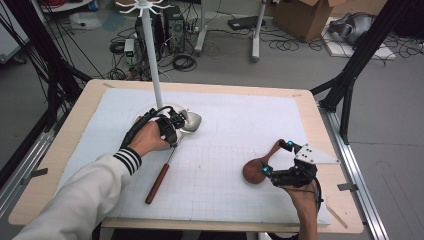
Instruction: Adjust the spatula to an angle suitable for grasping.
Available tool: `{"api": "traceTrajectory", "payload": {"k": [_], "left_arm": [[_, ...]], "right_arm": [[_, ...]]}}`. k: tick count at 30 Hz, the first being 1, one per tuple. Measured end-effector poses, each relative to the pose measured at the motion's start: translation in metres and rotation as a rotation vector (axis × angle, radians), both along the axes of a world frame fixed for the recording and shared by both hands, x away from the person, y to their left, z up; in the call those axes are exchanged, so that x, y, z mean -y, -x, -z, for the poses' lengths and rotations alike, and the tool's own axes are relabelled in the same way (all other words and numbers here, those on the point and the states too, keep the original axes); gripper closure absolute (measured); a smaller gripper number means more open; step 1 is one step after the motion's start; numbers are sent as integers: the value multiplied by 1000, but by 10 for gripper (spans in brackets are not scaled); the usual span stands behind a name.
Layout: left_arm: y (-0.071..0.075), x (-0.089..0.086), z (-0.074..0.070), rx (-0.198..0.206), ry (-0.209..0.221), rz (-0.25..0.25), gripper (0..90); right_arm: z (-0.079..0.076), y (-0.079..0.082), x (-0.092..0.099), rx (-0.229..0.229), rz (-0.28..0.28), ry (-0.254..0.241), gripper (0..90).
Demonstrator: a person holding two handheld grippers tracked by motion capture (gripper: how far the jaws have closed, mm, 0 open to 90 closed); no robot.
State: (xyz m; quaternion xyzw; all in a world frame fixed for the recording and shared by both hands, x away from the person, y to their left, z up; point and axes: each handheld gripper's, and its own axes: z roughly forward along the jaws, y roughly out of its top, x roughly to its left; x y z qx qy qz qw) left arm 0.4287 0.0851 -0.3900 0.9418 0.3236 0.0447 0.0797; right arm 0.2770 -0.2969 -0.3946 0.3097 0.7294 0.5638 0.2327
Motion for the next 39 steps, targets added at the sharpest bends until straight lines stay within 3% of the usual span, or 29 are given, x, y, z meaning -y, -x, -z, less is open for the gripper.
{"api": "traceTrajectory", "payload": {"k": [9, 33, 39], "left_arm": [[5, 16, 7, -20, -3, 53, 896], [11, 26, 7, -22, 11, 103, 896], [13, 22, 0, -8, 16, 101, 896]], "right_arm": [[0, 1, 2, -5, 1, -7, 5], [0, 0, 1, -8, 1, -4, 5], [0, 0, 1, -9, 1, -2, 5]]}}
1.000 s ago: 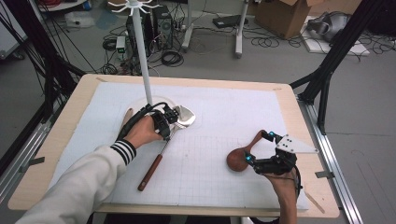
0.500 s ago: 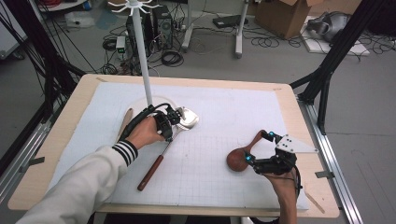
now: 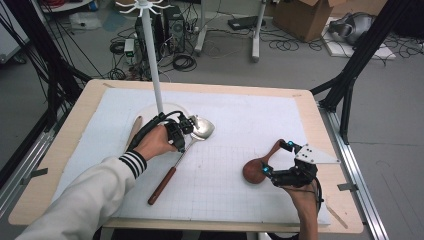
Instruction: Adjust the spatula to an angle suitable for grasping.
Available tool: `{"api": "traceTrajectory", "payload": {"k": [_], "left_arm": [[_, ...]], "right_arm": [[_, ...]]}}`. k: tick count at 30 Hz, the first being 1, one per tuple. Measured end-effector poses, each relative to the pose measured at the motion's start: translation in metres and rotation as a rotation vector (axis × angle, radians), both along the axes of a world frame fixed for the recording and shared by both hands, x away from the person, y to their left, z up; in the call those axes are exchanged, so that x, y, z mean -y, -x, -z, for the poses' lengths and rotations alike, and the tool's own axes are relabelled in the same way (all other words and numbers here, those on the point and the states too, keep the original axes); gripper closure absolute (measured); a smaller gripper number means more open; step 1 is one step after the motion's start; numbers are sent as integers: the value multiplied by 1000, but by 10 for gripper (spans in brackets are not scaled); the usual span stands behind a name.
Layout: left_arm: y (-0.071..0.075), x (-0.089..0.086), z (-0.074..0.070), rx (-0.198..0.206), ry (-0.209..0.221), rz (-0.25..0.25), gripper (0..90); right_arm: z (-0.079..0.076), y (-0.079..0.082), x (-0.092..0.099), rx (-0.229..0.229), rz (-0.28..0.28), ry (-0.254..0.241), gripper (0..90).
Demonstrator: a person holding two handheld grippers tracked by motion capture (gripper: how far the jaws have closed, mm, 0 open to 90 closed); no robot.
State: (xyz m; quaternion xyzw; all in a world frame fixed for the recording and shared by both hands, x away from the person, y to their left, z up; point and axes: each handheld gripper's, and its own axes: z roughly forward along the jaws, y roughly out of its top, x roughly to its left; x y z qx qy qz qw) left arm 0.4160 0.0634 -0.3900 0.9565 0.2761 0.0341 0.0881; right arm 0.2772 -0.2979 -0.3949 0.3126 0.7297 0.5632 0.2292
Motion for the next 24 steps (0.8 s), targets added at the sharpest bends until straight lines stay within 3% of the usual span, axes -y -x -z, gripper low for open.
{"api": "traceTrajectory", "payload": {"k": [10, 24], "left_arm": [[6, -16, -19, 35, 44, -11, 896], [22, -25, -41, 70, 70, 36, 896]], "right_arm": [[1, 0, -2, -7, -1, 8, 5], [1, -1, -4, -7, -3, 23, 5]]}}
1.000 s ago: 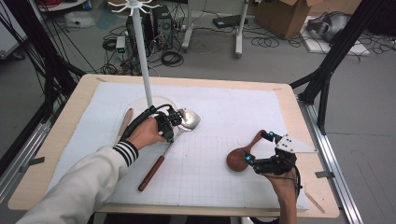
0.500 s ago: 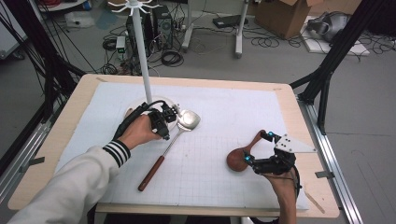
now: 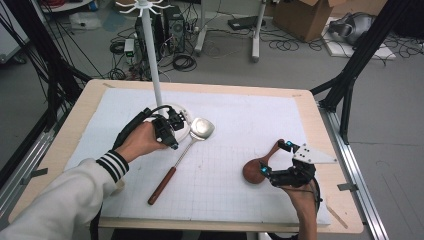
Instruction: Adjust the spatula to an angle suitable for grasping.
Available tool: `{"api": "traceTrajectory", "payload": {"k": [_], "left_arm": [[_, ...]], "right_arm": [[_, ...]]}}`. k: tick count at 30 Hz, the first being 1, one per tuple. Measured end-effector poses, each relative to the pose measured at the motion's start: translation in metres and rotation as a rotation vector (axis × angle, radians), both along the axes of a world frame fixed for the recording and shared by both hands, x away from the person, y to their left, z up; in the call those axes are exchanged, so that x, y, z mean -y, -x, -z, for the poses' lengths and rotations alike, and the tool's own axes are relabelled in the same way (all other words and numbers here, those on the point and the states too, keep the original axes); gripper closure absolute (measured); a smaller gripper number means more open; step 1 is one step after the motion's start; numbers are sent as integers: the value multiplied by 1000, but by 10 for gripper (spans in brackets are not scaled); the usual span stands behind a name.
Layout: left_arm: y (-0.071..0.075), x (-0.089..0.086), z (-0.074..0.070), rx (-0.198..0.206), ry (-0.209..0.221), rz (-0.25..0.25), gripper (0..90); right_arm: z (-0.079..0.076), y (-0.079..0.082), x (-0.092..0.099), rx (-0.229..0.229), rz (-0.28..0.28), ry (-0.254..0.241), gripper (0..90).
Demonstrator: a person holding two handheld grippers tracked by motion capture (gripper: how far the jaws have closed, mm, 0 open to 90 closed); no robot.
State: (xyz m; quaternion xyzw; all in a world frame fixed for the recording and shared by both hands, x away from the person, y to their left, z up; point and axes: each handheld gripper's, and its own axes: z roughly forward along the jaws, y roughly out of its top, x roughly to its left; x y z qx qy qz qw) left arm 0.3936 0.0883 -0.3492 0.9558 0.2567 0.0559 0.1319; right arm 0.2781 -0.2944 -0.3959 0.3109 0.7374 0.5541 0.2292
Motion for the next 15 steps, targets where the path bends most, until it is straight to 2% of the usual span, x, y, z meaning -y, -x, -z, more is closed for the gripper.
{"api": "traceTrajectory", "payload": {"k": [6, 9, 15], "left_arm": [[6, -7, -9, 16, 24, 9, 895], [11, -12, -13, 43, 34, 29, 896], [18, -26, -12, 42, 68, 57, 896]], "right_arm": [[0, 0, 0, -1, 2, 0, 5], [0, 0, -1, -6, 1, 2, 5], [0, 0, -1, -3, 1, 6, 5]]}}
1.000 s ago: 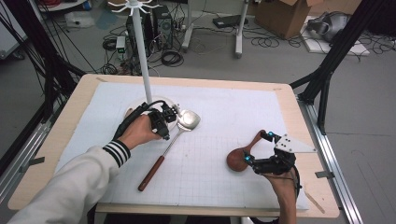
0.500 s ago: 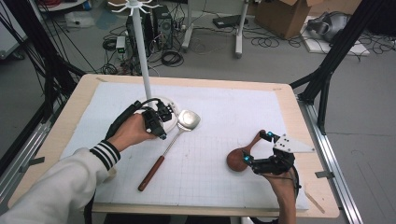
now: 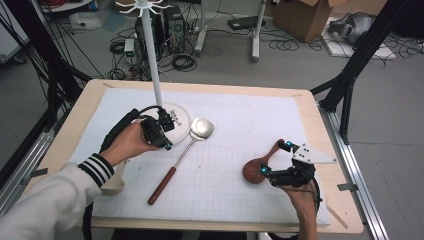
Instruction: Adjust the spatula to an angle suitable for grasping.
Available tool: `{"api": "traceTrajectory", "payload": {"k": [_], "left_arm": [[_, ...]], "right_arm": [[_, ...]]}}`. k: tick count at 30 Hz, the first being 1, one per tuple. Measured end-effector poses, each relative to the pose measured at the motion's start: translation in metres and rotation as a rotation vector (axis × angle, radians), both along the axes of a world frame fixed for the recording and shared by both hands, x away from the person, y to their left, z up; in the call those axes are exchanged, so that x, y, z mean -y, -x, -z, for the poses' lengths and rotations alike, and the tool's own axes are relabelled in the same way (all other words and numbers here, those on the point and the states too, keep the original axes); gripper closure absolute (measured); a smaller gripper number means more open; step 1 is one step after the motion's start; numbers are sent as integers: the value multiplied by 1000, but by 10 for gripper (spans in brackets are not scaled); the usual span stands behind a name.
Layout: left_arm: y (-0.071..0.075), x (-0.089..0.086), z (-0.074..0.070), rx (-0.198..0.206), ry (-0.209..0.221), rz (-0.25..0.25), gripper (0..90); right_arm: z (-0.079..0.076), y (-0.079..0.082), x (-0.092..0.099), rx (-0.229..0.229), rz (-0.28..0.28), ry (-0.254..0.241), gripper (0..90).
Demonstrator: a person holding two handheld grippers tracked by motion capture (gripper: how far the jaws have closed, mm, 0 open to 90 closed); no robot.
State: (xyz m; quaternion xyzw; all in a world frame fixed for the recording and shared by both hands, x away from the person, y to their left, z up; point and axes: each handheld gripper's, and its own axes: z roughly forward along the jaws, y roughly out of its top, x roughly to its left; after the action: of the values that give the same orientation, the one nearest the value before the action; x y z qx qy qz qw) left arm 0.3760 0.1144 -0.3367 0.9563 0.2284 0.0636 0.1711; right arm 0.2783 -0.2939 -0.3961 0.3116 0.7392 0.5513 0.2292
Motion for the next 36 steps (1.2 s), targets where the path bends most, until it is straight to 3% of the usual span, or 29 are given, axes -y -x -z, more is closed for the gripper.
{"api": "traceTrajectory", "payload": {"k": [6, 15, 19, 23, 27, 36], "left_arm": [[9, -7, -2, -6, 24, 31, 896], [28, -6, 3, -8, 13, 88, 895], [37, -4, 1, -7, 19, 140, 895], [48, -2, 1, 11, 32, 246, 895], [60, 0, 7, -10, 23, 309, 896], [76, 9, 15, -4, -25, 376, 896]], "right_arm": [[1, -1, -2, 1, -1, 2, 5], [1, -1, -2, -7, 1, 4, 5], [1, -1, -1, 1, 1, 5, 5], [1, -1, -1, 2, 2, 6, 5], [1, -1, -1, -1, 4, 4, 5], [1, -1, -2, -4, 3, 8, 5]]}}
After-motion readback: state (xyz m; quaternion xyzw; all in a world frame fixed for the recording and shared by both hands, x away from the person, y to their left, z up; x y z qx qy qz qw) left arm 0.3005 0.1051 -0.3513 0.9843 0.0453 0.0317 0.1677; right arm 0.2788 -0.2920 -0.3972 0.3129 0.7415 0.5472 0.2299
